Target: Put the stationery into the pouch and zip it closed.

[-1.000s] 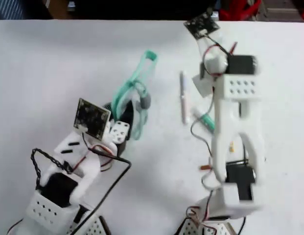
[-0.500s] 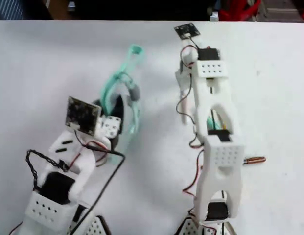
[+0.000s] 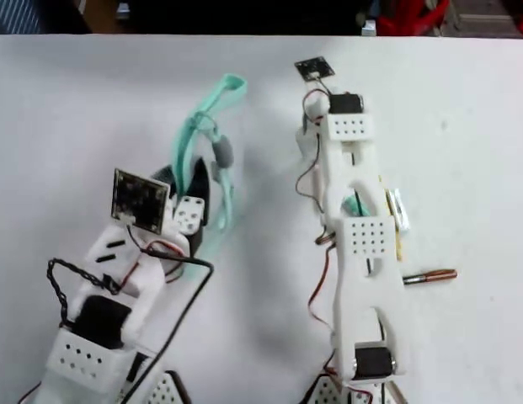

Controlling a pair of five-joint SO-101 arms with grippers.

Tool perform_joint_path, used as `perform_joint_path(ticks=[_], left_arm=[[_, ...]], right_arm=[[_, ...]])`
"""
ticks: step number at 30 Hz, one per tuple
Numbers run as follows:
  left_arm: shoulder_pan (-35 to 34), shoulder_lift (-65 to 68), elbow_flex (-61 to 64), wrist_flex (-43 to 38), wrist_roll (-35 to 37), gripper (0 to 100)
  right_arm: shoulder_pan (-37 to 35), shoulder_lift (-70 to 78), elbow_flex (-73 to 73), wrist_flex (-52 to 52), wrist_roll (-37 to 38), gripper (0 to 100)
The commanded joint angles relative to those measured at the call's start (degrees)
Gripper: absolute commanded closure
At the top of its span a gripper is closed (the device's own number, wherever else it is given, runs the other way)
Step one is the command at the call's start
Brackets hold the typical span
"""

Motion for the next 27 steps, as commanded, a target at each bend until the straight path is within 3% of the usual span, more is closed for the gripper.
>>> perform_joint_path(ticks=[1,4,9,14,22,27], left_arm=[[0.84,1.19,1.14,0.26,0.35,98],[0.84,1.19,1.05,0.35,0.35,98],[0.92,1.10,0.88,1.23,0.62,98],[5.23,-4.79,-0.97,10.02,0.35,98],[6.99,-30.90,6.15,16.18,-2.99,98],[7.08,-28.79,6.68,15.56,-2.99,98]], right_arm=[[-1.63,1.54,-5.10,1.45,4.40,86.1],[-2.42,2.59,-5.89,3.03,8.97,99.7],[-1.89,-1.80,-13.54,10.77,9.49,97.8],[-0.84,-12.35,-14.68,10.86,7.38,98.1],[-3.82,-41.89,-3.43,10.95,4.22,98.1],[-14.29,-69.05,10.11,9.63,-0.79,98.1]])
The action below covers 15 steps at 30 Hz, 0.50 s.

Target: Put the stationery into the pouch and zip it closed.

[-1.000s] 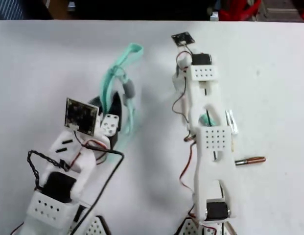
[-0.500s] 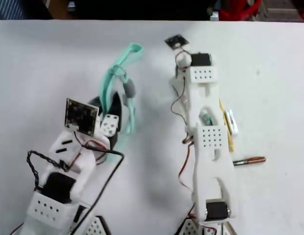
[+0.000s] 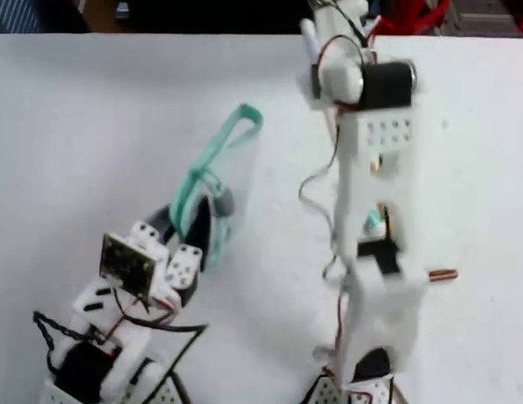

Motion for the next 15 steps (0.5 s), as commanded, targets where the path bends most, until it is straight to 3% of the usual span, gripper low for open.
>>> perform_joint_path(ticks=[1,6,10,15], left_arm=[[1.01,1.10,-0.35,-0.88,-0.70,98],[1.01,1.10,-0.09,-1.23,-0.70,98],[1.01,1.10,-0.09,-1.14,-0.62,98],[1.01,1.10,-0.09,-1.14,-0.62,98]], right_arm=[[-9.10,-24.31,6.07,-1.98,-3.08,98.1],[-18.77,-38.46,12.31,-14.46,-3.34,98.1],[-19.38,-40.48,18.20,-23.43,-3.60,98.1],[-17.89,-40.48,25.23,-31.69,-10.73,98.1]])
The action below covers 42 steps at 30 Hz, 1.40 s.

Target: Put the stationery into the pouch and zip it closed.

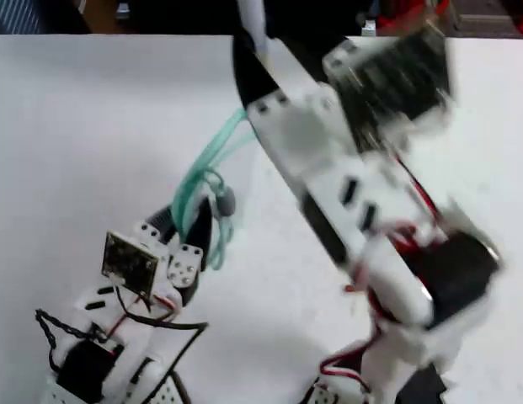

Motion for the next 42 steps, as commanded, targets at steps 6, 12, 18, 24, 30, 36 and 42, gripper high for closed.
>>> perform_joint_path(ticks=[6,12,18,24,30,36,42], left_arm=[[1.01,1.01,-0.44,-1.23,-0.62,98],[0.92,1.01,-0.35,-1.41,-0.70,98],[0.92,1.01,-0.35,-1.41,-0.70,98],[0.92,1.01,-0.35,-1.32,-0.70,98],[0.75,1.01,-0.35,-1.41,-0.70,98],[0.48,1.01,-0.35,-0.97,2.64,86],[-2.42,1.01,-0.35,-1.32,4.04,85]], right_arm=[[3.56,-1.54,15.47,-16.31,-5.19,98.1],[6.55,-4.70,29.71,-22.11,-5.54,98.1],[5.41,-11.65,44.40,-33.54,-5.10,98.1],[4.26,-13.76,51.25,-37.05,-5.45,98.1],[0.13,-14.11,53.36,-33.19,-5.27,98.1],[0.04,-14.11,53.89,-27.03,-5.19,98.1],[-0.13,-14.55,53.63,-22.29,-5.01,98.1]])
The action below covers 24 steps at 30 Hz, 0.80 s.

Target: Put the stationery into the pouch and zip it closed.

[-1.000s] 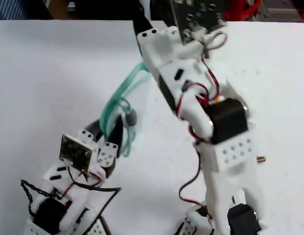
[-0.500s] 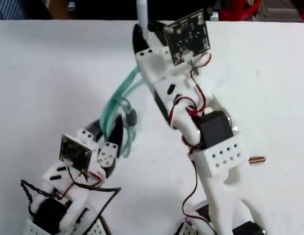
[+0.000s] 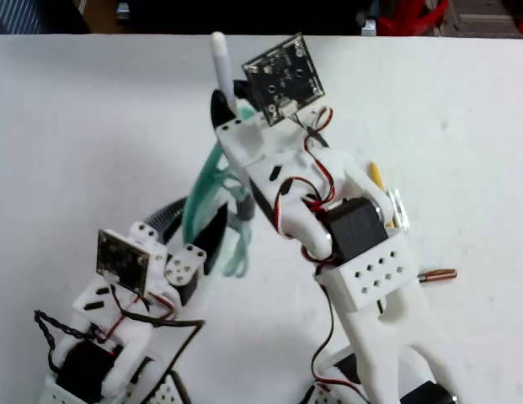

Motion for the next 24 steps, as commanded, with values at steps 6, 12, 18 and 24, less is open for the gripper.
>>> perform_joint_path(ticks=[6,12,18,24], left_arm=[[-1.19,1.01,-0.35,-1.41,0.62,93],[-0.92,1.01,-0.35,-1.49,0.53,97],[-0.75,1.01,-0.35,-1.49,0.53,97],[-1.10,1.01,-0.35,-1.49,0.53,97]], right_arm=[[-0.75,-4.00,-0.79,4.26,-0.09,93.7],[-0.84,-10.51,-0.88,9.63,-0.18,71.1],[1.45,-15.78,-1.23,11.47,1.23,72.3],[16.92,-10.68,-3.69,13.76,2.29,72.3]])
